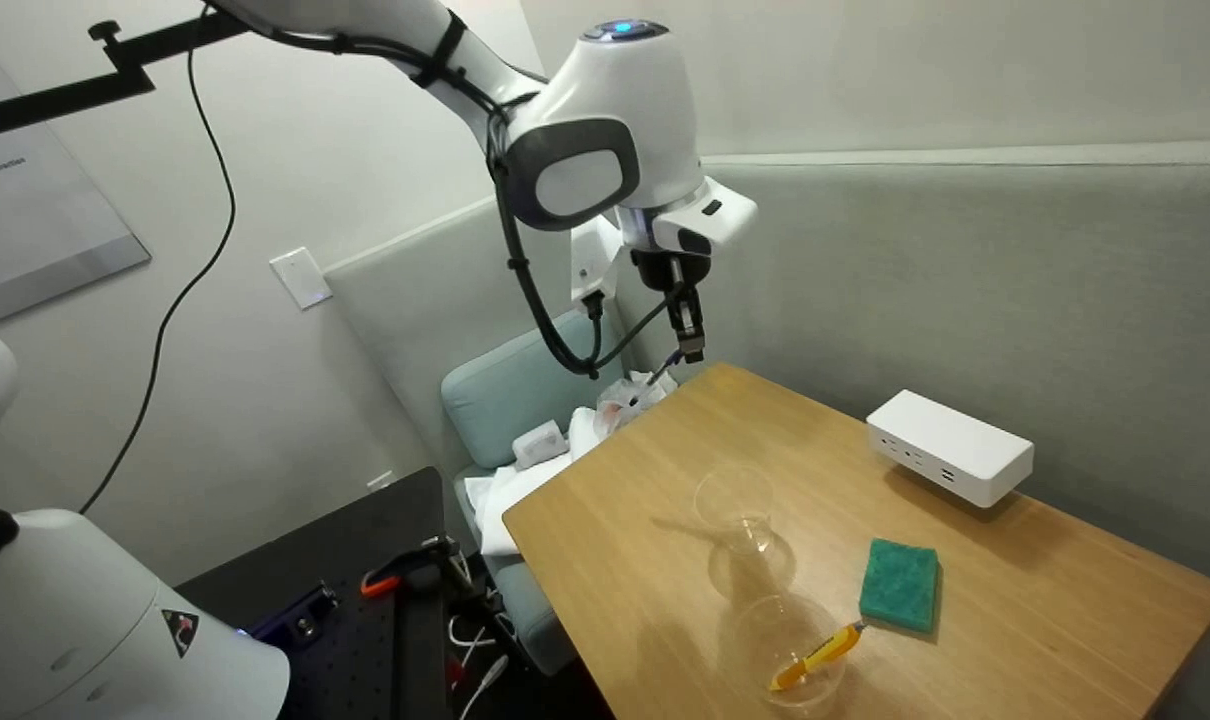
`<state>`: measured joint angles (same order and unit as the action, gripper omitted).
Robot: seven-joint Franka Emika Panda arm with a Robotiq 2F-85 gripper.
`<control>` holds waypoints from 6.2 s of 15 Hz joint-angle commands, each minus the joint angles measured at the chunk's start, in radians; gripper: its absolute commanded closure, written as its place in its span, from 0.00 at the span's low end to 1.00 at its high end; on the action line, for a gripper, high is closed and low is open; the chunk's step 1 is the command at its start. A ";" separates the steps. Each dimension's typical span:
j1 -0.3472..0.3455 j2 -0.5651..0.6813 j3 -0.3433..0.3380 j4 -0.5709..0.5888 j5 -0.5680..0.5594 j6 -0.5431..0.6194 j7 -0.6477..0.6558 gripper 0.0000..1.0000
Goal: Remove the pens from the cups then stack the cups together
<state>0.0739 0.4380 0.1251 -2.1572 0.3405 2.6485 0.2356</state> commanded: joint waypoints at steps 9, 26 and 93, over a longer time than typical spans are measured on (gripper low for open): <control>0.072 0.435 -0.047 0.439 -0.132 -0.274 0.036 0.96; 0.145 0.228 -0.103 0.227 -0.180 -0.188 0.141 0.00; 0.089 0.291 -0.460 -0.164 -0.149 0.609 0.054 0.80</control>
<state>0.1224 0.7416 -0.3079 -2.3018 0.1510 3.2527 0.3164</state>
